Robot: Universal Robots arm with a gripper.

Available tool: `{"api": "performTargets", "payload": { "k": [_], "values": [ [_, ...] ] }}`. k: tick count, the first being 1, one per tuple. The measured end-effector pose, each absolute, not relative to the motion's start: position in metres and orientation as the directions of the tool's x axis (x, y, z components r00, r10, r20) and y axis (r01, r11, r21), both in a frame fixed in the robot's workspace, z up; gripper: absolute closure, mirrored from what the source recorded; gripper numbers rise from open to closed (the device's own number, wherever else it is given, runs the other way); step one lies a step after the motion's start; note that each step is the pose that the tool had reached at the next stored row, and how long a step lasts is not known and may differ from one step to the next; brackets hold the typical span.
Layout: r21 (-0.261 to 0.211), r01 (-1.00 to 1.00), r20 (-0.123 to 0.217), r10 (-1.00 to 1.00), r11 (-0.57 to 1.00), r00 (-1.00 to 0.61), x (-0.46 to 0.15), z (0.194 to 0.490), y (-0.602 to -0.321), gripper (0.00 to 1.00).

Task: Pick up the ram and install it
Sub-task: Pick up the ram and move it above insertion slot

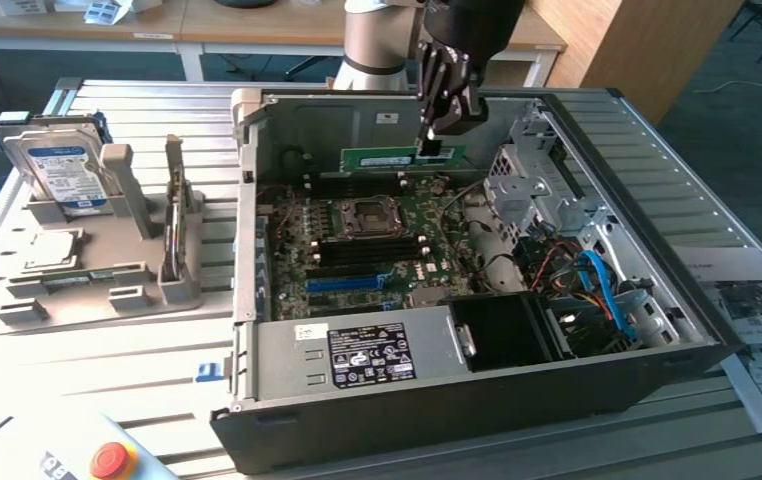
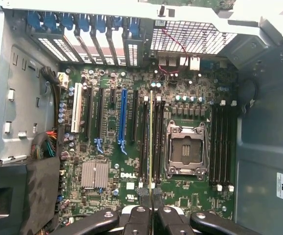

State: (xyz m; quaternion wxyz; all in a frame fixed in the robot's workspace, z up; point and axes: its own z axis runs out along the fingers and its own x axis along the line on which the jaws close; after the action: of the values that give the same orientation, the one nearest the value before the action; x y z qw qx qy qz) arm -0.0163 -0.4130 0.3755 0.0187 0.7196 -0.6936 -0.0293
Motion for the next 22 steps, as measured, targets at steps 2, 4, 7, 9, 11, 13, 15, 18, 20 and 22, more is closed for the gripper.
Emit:
{"api": "performTargets", "payload": {
  "k": [2, 4, 7, 9, 11, 13, 15, 18, 20, 22],
  "values": [
    [0.067, -0.997, -0.016, -0.999, -0.037, 0.036, -0.0175, 0.3755, -0.413, 0.88],
    [0.067, -0.997, -0.016, -0.999, -0.037, 0.036, -0.0199, 0.3755, -0.413, 0.88],
    [0.067, -0.997, -0.016, -0.999, -0.037, 0.036, -0.0246, 0.3755, -0.413, 0.88],
    [0.067, -0.997, -0.016, -0.999, -0.037, 0.036, -0.0255, 0.3755, -0.413, 0.88],
    [0.067, -0.997, -0.016, -0.999, -0.037, 0.036, -0.0255, 0.3755, -0.413, 0.88],
    [0.068, -0.997, -0.016, -0.999, -0.037, 0.036, -0.0255, 0.3755, -0.413, 0.88],
    [0.067, -0.997, -0.016, -0.999, -0.037, 0.036, -0.0255, 0.3748, -0.413, 0.88],
    [0.067, -0.997, -0.016, -0.999, -0.037, 0.036, -0.0255, 0.3726, -0.413, 0.88],
    [0.068, -0.997, -0.016, -0.999, -0.037, 0.036, -0.0255, 0.37, -0.413, 0.88],
    [0.067, -0.997, -0.016, -0.999, -0.037, 0.036, -0.0255, 0.3667, -0.413, 0.88]
  ]
}}
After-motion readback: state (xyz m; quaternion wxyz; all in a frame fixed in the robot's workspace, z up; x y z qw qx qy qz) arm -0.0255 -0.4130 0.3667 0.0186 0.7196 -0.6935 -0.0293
